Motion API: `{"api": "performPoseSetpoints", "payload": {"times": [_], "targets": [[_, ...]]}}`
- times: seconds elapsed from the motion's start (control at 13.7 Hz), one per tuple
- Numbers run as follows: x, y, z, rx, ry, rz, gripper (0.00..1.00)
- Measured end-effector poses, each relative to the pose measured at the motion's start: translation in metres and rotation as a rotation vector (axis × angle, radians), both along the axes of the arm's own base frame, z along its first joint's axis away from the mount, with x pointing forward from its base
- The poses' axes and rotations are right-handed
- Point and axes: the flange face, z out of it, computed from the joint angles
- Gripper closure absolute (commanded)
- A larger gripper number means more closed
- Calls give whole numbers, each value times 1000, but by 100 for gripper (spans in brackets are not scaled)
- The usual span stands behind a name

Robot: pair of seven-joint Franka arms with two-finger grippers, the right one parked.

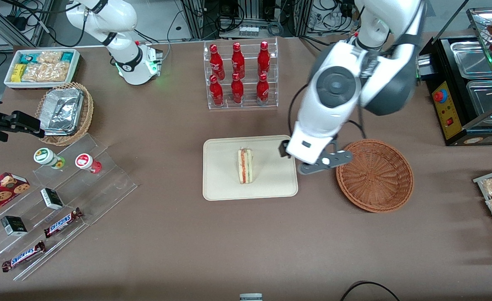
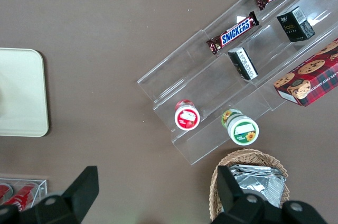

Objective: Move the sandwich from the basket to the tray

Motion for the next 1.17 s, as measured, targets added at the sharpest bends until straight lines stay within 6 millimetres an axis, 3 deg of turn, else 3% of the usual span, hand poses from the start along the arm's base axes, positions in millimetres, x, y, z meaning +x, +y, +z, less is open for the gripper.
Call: {"api": "performPoseSetpoints", "payload": {"times": [0.22,0.51,0.88,1.17], "targets": [[14,63,23,-45,35,-149,0],[15,143,56,-92,56,-293,0],[-13,230,83,-114,66,-300,0],[-41,272,114,-71,86,-312,0]]}}
